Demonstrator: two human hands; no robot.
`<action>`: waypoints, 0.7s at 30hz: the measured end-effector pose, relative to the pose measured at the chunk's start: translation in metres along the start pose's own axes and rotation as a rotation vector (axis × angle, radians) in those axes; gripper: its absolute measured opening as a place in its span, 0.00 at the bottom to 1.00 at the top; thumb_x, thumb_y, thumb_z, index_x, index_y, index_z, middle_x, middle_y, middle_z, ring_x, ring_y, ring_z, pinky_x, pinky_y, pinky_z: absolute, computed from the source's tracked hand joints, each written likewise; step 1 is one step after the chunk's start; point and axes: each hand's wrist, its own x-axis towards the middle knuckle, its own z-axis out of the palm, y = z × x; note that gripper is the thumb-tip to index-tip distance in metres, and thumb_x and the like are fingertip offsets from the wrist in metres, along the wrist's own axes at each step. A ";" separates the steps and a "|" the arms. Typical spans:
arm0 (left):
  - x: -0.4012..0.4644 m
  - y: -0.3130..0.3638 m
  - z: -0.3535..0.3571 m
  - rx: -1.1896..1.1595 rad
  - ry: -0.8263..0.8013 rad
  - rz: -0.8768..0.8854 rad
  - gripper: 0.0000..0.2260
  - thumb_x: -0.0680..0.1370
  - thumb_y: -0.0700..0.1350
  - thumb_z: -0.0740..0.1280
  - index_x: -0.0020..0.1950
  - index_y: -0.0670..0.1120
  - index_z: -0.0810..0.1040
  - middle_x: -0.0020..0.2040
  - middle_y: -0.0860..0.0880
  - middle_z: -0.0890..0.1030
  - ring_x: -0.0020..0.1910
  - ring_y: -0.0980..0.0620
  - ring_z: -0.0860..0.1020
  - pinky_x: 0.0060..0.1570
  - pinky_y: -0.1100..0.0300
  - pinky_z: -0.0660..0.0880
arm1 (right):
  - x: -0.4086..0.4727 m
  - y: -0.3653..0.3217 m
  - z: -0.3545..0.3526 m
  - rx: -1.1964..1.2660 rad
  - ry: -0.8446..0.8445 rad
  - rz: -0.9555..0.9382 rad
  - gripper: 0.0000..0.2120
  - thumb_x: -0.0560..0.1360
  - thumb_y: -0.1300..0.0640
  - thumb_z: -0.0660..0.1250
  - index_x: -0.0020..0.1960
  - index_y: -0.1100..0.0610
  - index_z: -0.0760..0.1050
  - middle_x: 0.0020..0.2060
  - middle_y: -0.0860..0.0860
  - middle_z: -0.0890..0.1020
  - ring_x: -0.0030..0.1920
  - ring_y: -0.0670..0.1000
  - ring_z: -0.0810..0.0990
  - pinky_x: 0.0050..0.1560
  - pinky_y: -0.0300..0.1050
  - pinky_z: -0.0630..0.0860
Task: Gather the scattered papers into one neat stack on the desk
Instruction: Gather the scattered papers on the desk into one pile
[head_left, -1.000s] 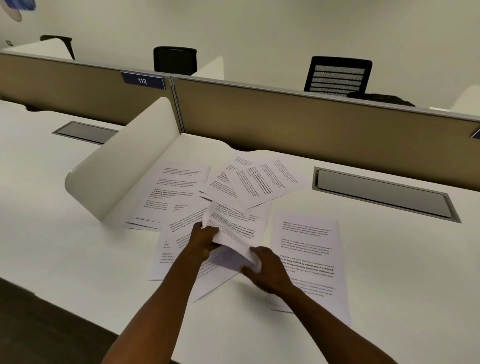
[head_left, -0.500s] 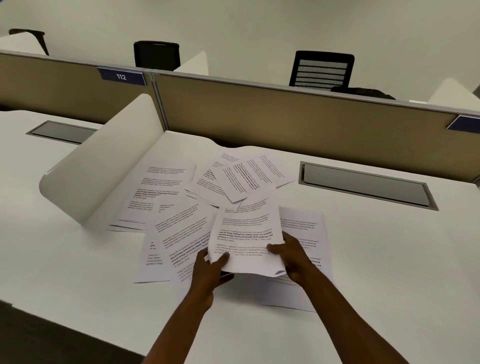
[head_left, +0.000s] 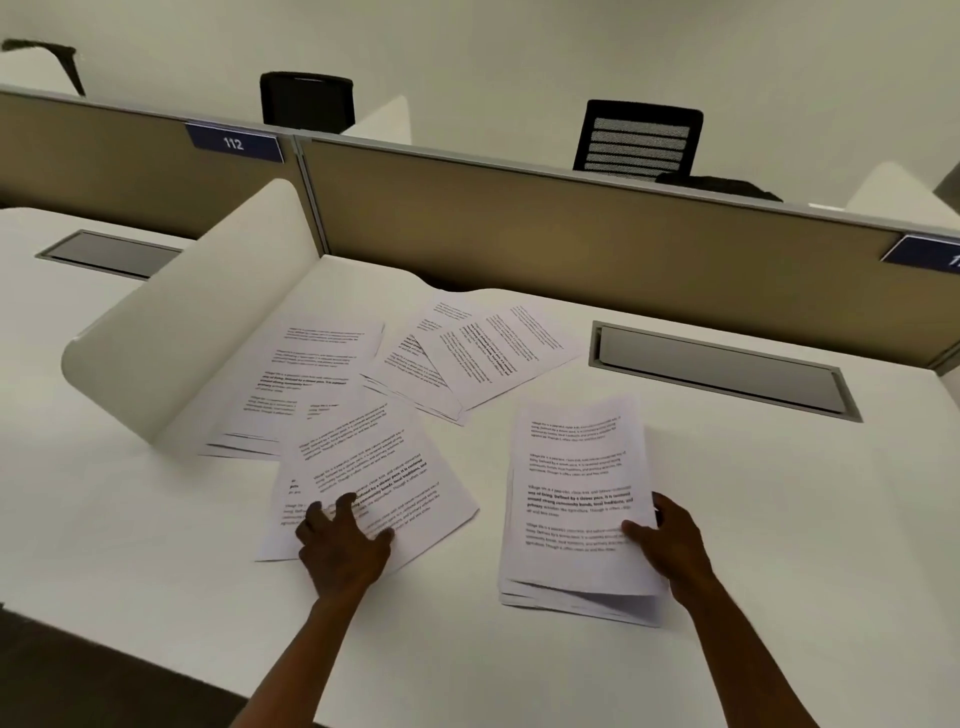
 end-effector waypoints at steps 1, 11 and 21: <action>0.001 -0.001 0.001 0.026 -0.015 -0.004 0.32 0.69 0.55 0.76 0.70 0.50 0.70 0.72 0.38 0.63 0.70 0.37 0.62 0.66 0.42 0.67 | -0.002 0.002 0.002 -0.090 0.025 -0.007 0.23 0.72 0.62 0.73 0.66 0.56 0.74 0.60 0.55 0.82 0.56 0.57 0.81 0.60 0.52 0.77; 0.011 -0.009 -0.011 0.012 0.026 -0.022 0.36 0.71 0.59 0.73 0.74 0.50 0.65 0.75 0.38 0.60 0.74 0.37 0.58 0.70 0.43 0.63 | -0.020 -0.021 0.034 -0.572 0.421 -0.257 0.40 0.68 0.52 0.76 0.75 0.59 0.62 0.65 0.63 0.71 0.63 0.66 0.68 0.59 0.63 0.71; 0.034 -0.054 -0.033 0.104 0.005 -0.128 0.46 0.72 0.67 0.66 0.80 0.48 0.49 0.78 0.36 0.54 0.77 0.36 0.55 0.73 0.43 0.59 | -0.045 -0.089 0.210 -0.743 -0.412 -0.555 0.40 0.75 0.36 0.63 0.79 0.50 0.52 0.80 0.54 0.50 0.79 0.54 0.48 0.76 0.49 0.52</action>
